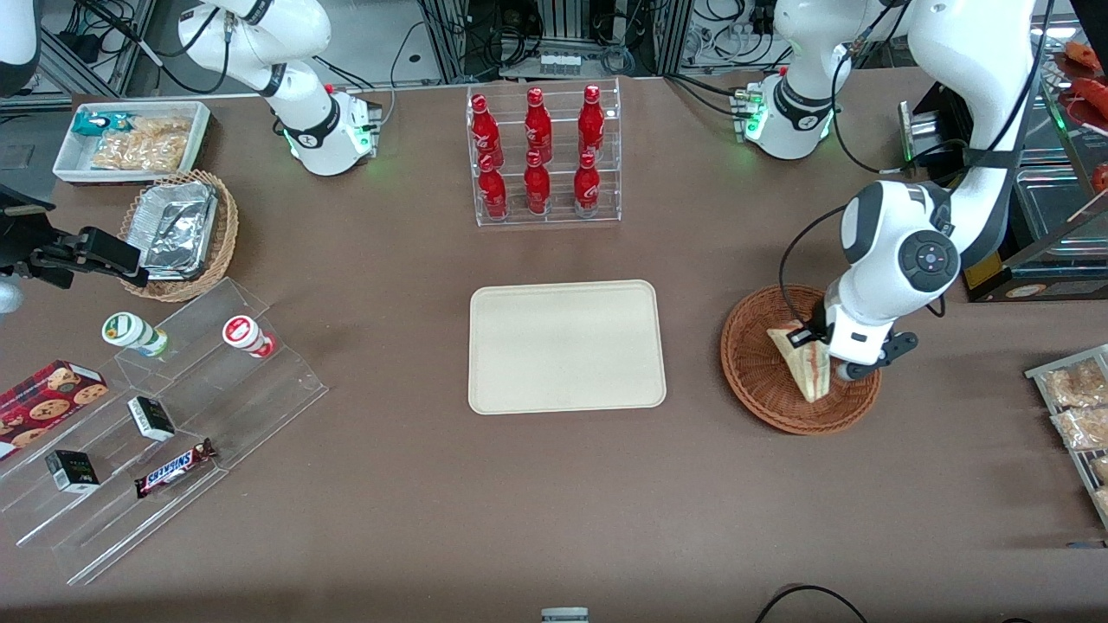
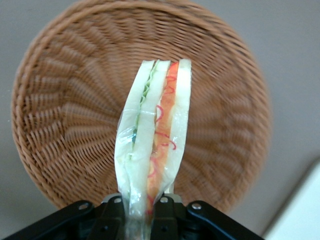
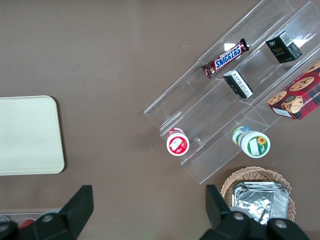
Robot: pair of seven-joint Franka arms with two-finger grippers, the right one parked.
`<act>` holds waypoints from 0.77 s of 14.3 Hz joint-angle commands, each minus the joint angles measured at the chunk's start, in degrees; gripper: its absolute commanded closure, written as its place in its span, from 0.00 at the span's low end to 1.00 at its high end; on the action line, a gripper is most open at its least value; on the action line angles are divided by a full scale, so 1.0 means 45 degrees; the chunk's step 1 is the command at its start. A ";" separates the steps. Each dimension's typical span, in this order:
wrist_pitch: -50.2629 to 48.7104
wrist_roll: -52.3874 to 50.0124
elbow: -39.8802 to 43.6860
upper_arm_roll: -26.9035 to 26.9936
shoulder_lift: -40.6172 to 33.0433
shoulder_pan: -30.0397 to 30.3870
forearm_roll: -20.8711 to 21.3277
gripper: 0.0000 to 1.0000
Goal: Place sandwich from basket to tray
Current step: 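Lift the sandwich and carry it toward the cream tray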
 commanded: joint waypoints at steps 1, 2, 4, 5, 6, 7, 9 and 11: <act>-0.1753 0.0944 0.2210 0.0026 0.0982 -0.1414 0.0331 0.98; -0.2066 0.0926 0.2739 0.0026 0.1256 -0.1864 0.0332 0.98; -0.2555 0.0867 0.3716 0.0007 0.1899 -0.2859 0.0293 0.97; -0.2577 0.0558 0.4069 0.0006 0.2232 -0.3386 0.0293 0.97; -0.2558 -0.0026 0.4556 0.0026 0.2757 -0.4068 0.0312 0.97; -0.2577 -0.0476 0.5160 0.0026 0.3265 -0.4558 0.0332 0.97; -0.2577 -0.1277 0.6294 0.0026 0.4223 -0.5457 0.0351 0.98; -0.2577 -0.2117 0.7368 0.0026 0.5102 -0.6336 0.0312 0.98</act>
